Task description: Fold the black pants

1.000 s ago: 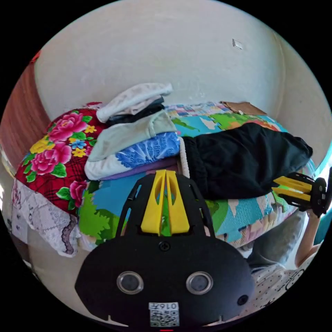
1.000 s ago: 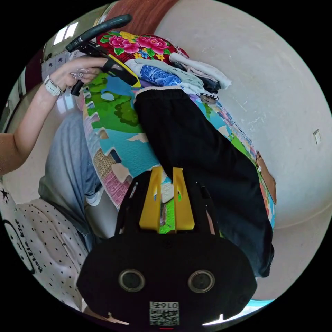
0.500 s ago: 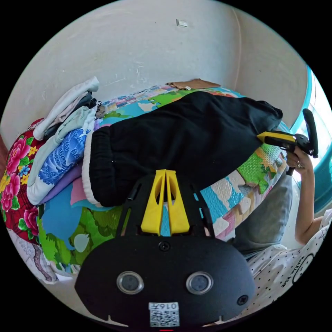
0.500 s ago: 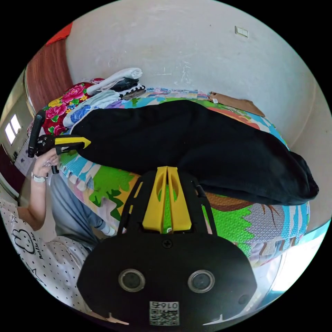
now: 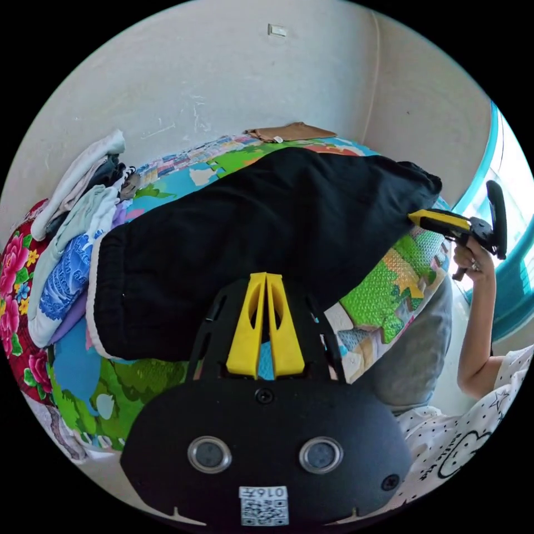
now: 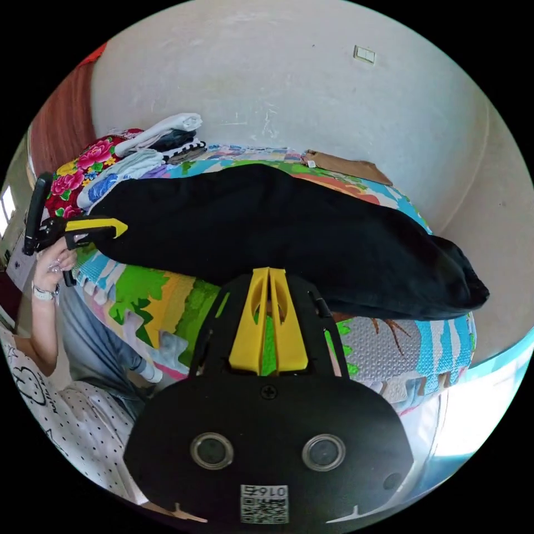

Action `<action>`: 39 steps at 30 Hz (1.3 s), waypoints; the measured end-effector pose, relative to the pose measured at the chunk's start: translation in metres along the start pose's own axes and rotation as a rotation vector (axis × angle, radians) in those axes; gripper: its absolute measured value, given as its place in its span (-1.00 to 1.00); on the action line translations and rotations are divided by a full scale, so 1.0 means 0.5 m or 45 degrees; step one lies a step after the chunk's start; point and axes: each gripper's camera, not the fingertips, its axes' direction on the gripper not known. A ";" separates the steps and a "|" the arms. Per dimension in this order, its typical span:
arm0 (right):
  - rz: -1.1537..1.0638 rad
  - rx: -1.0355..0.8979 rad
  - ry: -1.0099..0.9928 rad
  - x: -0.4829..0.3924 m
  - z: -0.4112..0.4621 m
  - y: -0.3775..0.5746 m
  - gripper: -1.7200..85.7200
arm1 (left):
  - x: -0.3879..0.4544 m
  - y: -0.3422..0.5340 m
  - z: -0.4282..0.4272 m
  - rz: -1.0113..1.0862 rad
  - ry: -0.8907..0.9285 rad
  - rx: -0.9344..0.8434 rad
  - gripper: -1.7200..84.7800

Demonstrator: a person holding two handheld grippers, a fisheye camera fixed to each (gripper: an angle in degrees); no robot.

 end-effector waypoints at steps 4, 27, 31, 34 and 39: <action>0.343 0.344 0.093 0.263 -0.178 0.063 -0.90 | -0.021 0.016 0.006 -0.055 0.109 0.082 -0.98; 0.794 0.411 0.178 1.122 -0.552 -0.094 -0.91 | -0.004 0.001 0.032 -0.147 0.160 0.157 -0.98; 0.891 0.119 0.353 1.211 -0.544 -0.048 -0.90 | -0.004 0.002 0.037 -0.154 0.170 0.176 -0.98; 0.902 -0.160 0.348 1.276 -0.475 0.017 -0.86 | -0.005 -0.003 0.040 -0.147 0.181 0.169 -0.98; 1.028 -0.014 0.267 1.352 -0.538 0.103 -0.75 | -0.005 -0.004 0.044 -0.152 0.192 0.176 -0.98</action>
